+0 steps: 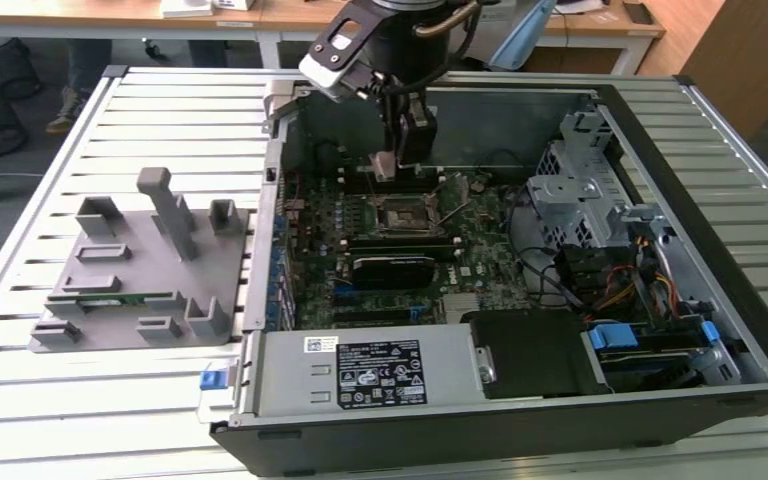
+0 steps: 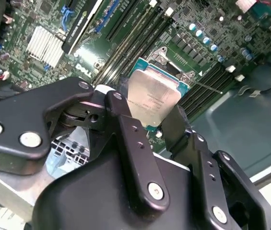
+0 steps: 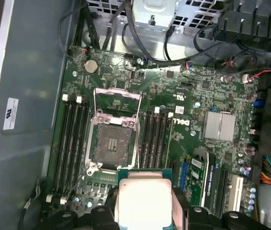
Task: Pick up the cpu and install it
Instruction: 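Place the cpu into insertion slot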
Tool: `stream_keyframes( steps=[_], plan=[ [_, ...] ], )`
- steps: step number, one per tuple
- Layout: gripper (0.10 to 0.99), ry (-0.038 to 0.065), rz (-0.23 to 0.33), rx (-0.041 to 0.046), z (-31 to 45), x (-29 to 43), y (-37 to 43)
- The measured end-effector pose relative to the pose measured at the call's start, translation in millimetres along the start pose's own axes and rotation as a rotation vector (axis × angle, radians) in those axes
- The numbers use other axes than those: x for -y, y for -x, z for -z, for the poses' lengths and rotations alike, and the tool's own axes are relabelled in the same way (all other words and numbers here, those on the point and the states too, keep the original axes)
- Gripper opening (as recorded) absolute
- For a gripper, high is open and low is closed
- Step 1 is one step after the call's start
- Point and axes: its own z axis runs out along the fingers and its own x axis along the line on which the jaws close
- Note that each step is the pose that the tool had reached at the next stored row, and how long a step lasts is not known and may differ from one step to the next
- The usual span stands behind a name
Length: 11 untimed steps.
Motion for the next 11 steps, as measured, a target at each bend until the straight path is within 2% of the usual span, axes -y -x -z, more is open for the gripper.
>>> stream_keyframes(
  steps=[6,11],
  plan=[
    [0.525,-0.001,-0.002,-0.0027,-11.1,-6.4,-7.9],
    [0.525,-0.002,-0.01,-0.003,-19.9,-12.2,-11.4]
  ],
)
